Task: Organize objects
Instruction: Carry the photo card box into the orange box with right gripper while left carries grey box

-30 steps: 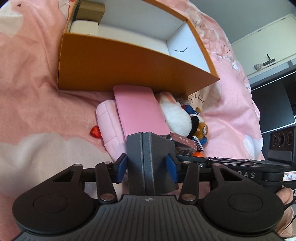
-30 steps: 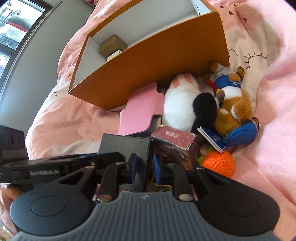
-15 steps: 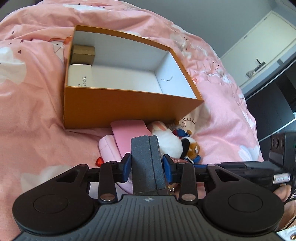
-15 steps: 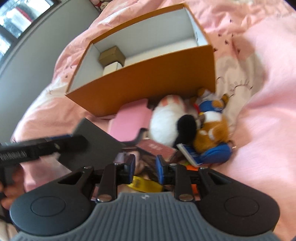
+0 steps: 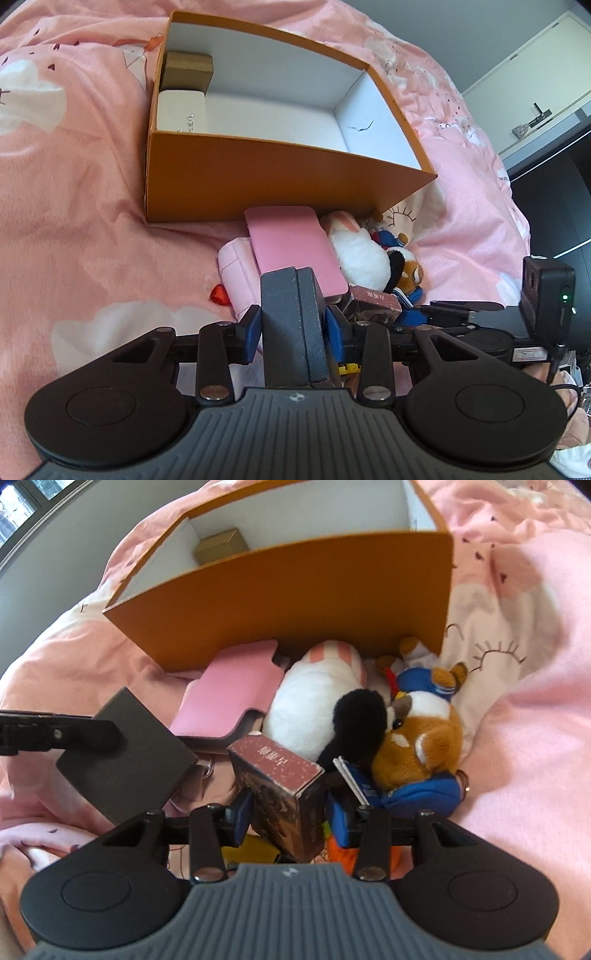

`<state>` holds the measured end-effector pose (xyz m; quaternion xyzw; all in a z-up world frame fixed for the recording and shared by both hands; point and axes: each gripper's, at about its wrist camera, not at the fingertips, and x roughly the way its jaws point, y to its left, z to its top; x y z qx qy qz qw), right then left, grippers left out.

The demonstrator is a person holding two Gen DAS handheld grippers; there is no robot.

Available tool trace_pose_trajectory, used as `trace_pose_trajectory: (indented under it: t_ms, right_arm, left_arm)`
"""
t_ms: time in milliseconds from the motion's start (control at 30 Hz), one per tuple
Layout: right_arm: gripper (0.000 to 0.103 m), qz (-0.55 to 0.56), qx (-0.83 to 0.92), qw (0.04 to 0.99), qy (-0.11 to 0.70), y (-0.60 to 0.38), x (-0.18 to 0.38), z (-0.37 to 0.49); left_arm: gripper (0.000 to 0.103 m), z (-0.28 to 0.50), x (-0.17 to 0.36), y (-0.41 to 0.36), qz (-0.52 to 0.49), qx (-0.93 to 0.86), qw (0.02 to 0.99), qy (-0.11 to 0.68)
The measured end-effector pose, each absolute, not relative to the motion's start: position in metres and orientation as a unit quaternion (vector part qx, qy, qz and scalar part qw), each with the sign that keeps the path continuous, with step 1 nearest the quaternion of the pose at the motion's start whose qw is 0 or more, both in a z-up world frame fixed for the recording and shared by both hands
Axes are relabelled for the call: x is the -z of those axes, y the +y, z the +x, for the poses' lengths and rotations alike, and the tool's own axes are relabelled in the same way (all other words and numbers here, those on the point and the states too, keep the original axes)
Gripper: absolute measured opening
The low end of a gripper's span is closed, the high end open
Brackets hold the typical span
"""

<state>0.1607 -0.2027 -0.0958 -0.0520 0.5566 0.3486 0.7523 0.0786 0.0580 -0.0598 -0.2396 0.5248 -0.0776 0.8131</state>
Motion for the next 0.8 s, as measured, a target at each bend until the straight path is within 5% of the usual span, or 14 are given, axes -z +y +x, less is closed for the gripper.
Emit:
trace_pose_trajectory:
  t_ms: [467,800]
  right_arm:
    - [0.029,-0.093,-0.363,0.775,0.51,-0.202,0.065,0.142]
    - [0.024,-0.01,-0.384,0.793,0.473,-0.21,0.014,0.163]
  left_arm:
    - [0.04,0.072,0.071,0.06,-0.267,0.118,0.769,0.569]
    - [0.038,0.068,0.025,0.068,-0.261,0.133,0.824,0.485]
